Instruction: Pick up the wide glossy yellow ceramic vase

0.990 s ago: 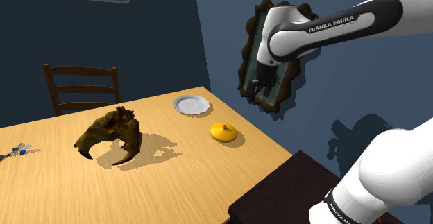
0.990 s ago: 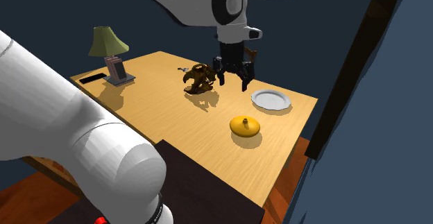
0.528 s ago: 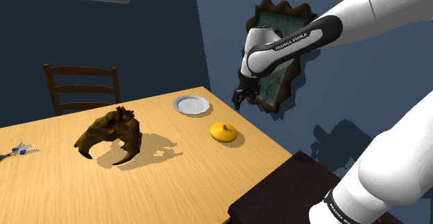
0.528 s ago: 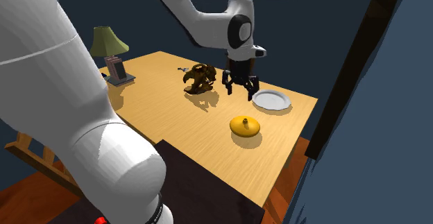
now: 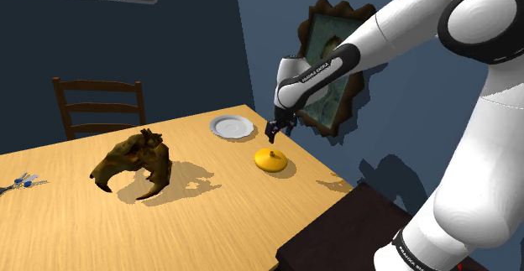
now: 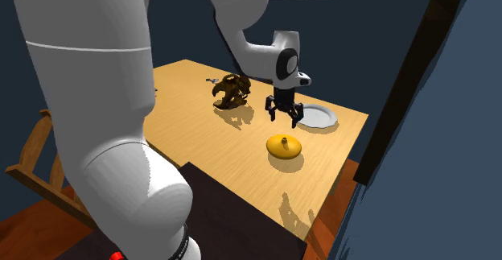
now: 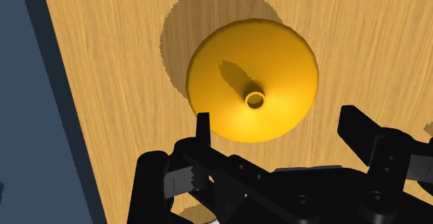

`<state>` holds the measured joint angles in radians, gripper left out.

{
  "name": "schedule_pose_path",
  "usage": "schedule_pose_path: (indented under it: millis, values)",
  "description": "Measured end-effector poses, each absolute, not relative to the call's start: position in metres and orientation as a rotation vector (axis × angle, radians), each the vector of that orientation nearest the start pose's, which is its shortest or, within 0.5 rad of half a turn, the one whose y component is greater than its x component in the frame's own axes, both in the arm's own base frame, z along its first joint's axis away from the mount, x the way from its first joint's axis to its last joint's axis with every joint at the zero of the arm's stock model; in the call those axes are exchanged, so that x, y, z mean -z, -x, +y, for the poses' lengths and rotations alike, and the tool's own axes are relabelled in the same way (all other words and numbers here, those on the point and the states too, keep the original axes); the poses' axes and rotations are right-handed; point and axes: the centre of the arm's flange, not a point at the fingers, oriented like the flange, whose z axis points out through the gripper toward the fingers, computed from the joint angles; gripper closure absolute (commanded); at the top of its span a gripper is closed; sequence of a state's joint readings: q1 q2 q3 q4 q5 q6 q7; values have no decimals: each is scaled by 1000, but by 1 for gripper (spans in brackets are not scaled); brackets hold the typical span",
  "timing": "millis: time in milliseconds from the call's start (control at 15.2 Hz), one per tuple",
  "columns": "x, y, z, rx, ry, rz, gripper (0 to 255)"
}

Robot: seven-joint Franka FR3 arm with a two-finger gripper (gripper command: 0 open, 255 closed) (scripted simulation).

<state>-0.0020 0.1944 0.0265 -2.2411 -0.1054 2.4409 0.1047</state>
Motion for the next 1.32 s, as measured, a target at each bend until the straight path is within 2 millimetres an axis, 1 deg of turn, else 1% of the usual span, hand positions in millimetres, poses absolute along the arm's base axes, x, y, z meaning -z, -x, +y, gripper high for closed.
schedule_pose_path:
  millis: [198, 330, 792, 858, 1320]
  values:
    - [-251, -568, 13, 13, 3202, 2, 0]
    - [-234, -576, 14, 10, 3201, 2, 0]
    - [-196, -581, 13, 10, 3201, 3, 0]
    - [-194, -580, 13, 10, 3201, 3, 255]
    - [-194, -580, 12, 16, 3202, 5, 255]
